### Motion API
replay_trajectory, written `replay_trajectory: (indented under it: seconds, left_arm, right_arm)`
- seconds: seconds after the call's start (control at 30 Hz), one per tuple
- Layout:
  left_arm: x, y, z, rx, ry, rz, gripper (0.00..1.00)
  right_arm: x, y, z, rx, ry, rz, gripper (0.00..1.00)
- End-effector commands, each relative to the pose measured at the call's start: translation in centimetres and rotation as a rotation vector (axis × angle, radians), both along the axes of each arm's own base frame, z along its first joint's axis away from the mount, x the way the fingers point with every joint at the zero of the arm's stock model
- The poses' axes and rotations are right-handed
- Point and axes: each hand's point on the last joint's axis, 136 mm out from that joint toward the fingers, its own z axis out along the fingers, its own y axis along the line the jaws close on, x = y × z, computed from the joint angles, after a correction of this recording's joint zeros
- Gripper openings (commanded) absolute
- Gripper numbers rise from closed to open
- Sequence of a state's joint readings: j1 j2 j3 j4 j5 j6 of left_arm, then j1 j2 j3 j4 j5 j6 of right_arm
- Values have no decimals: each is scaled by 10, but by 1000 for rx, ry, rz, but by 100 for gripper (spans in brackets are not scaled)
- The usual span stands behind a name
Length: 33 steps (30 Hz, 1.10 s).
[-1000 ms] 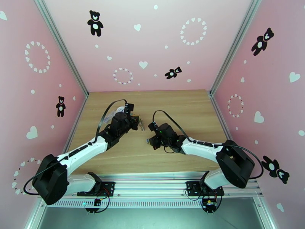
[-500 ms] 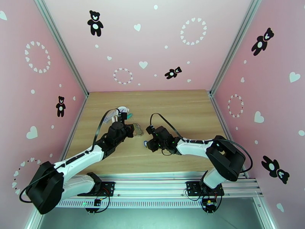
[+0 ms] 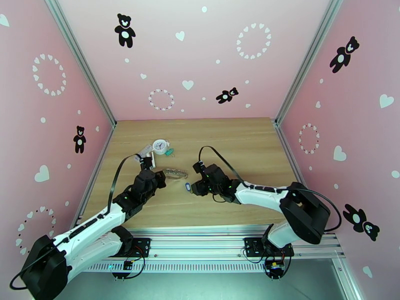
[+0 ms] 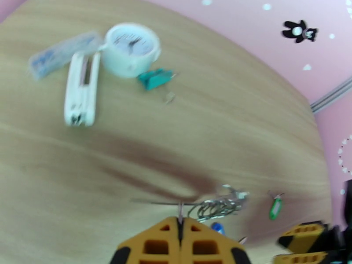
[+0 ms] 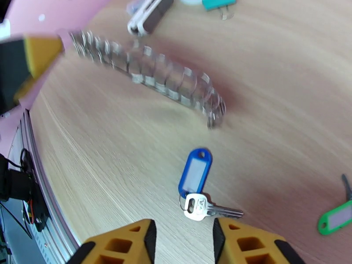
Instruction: Remove the keys from the keyring
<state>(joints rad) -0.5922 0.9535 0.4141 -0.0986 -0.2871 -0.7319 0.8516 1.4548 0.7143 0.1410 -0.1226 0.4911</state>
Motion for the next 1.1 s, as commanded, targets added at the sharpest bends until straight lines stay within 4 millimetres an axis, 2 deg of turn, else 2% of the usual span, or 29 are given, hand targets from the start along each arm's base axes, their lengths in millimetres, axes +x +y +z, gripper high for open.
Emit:
replay_trajectory:
  seconds: [0.0,0.17,0.23,0.47,0.53,0.63,0.7,0.77,0.83,0.87,0.93,1.0,1.07]
  left_arm:
    - [-21,29,-36,70,141,120,4]
    - [-32,43,-54,61,202,214,4]
    - [-32,44,-52,60,193,224,5]
    - [-35,60,-40,98,176,286,27]
    - [-35,62,-30,106,152,283,36]
    - [-34,72,-5,147,104,301,53]
    - [-30,81,22,200,40,305,67]
    - [-23,92,60,285,-51,316,85]
    - [-15,107,100,379,-137,358,98]
    - [-9,115,117,431,-173,380,99]
    - [7,128,132,494,-194,401,99]
    - [24,147,127,521,-152,437,99]
    - [38,169,111,576,-112,490,98]
  right_arm:
    - [4,-20,17,-34,-66,-61,50]
    - [11,-52,43,-55,-151,-146,61]
    - [13,-64,51,-47,-165,-176,64]
    - [20,-103,77,-38,-211,-262,74]
    - [23,-115,84,-44,-224,-291,77]
    - [29,-134,100,-65,-263,-327,82]
    - [36,-154,114,-104,-295,-384,88]
    - [48,-184,124,-163,-327,-477,99]
    - [59,-214,129,-210,-334,-588,99]
    - [66,-231,131,-240,-343,-639,99]
    - [78,-268,132,-301,-363,-777,99]
    - [90,-301,119,-369,-373,-886,99]
    - [101,-330,96,-409,-355,-976,99]
